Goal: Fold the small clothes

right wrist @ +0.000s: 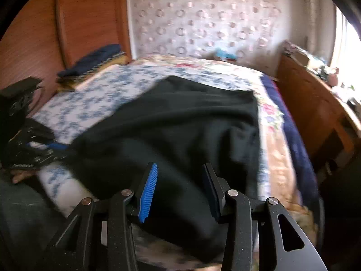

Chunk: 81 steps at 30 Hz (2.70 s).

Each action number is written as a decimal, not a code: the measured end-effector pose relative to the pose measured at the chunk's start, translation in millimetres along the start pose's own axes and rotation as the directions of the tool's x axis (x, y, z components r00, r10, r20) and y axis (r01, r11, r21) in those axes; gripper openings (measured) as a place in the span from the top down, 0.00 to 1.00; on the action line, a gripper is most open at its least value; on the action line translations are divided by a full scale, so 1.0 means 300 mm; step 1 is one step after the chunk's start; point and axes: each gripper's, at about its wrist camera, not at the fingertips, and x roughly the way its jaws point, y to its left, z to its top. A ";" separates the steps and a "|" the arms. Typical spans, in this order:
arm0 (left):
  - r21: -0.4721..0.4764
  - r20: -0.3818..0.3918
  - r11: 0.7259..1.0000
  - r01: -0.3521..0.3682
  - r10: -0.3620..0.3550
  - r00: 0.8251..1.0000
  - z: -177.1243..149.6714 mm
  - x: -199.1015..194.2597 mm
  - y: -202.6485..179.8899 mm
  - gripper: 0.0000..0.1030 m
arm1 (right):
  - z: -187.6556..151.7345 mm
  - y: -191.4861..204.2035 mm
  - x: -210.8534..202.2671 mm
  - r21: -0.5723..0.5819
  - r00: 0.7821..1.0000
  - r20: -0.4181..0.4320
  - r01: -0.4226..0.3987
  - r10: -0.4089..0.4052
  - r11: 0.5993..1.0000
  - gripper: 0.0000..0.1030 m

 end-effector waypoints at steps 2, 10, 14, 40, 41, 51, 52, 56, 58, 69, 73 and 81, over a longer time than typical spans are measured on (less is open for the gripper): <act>0.004 0.055 1.000 0.007 -0.007 0.998 0.061 -0.038 -0.010 0.95 | 0.002 0.019 0.003 -0.006 0.999 0.011 -0.053 0.053 0.999 0.59; 0.038 0.163 0.999 -0.025 0.018 0.987 0.245 -0.079 -0.031 0.95 | 0.002 0.075 0.016 -0.021 0.993 0.000 -0.120 0.120 0.993 0.43; 0.003 0.170 1.000 -0.022 0.022 0.985 0.274 -0.055 0.007 0.95 | 0.000 0.083 -0.012 -0.041 0.992 0.007 -0.123 0.124 0.992 0.33; -0.049 0.211 0.990 -0.133 0.141 0.967 0.263 -0.057 0.082 0.95 | 0.038 -0.022 0.011 -0.089 0.983 -0.058 0.169 -0.175 0.982 0.91; -0.046 0.214 0.987 -0.153 0.159 0.964 0.277 -0.056 0.092 0.95 | 0.072 -0.023 0.002 -0.096 0.983 -0.033 0.177 -0.181 0.980 0.91; -0.079 0.173 0.974 -0.210 0.221 0.960 0.424 0.050 0.264 0.95 | 0.348 -0.111 0.115 -0.082 0.982 0.084 0.178 -0.171 0.981 0.90; -0.086 0.163 0.974 -0.208 0.220 0.962 0.441 0.073 0.286 0.95 | 0.366 -0.126 0.145 -0.071 0.985 0.072 0.165 -0.160 0.984 0.90; -0.093 0.124 0.973 -0.210 0.221 0.967 0.483 0.152 0.334 0.95 | 0.386 -0.198 0.245 -0.044 0.990 0.022 0.144 -0.143 0.989 0.90; -0.098 0.104 0.973 -0.207 0.217 0.971 0.492 0.182 0.350 0.95 | 0.391 -0.224 0.277 -0.035 0.990 0.006 0.144 -0.144 0.989 0.90; -0.125 0.052 0.974 -0.189 0.197 0.979 0.511 0.229 0.423 0.56 | 0.535 -0.271 0.332 -0.066 0.990 -0.075 0.113 -0.118 0.991 0.74; -0.125 0.062 0.974 -0.187 0.196 0.979 0.525 0.209 0.446 0.42 | 0.595 -0.312 0.341 -0.067 0.988 -0.068 0.132 -0.137 0.989 0.67; -0.122 -0.002 0.964 -0.235 0.236 0.972 0.519 0.281 0.514 0.41 | 0.663 -0.400 0.252 0.080 0.977 0.017 0.213 -0.215 0.974 0.59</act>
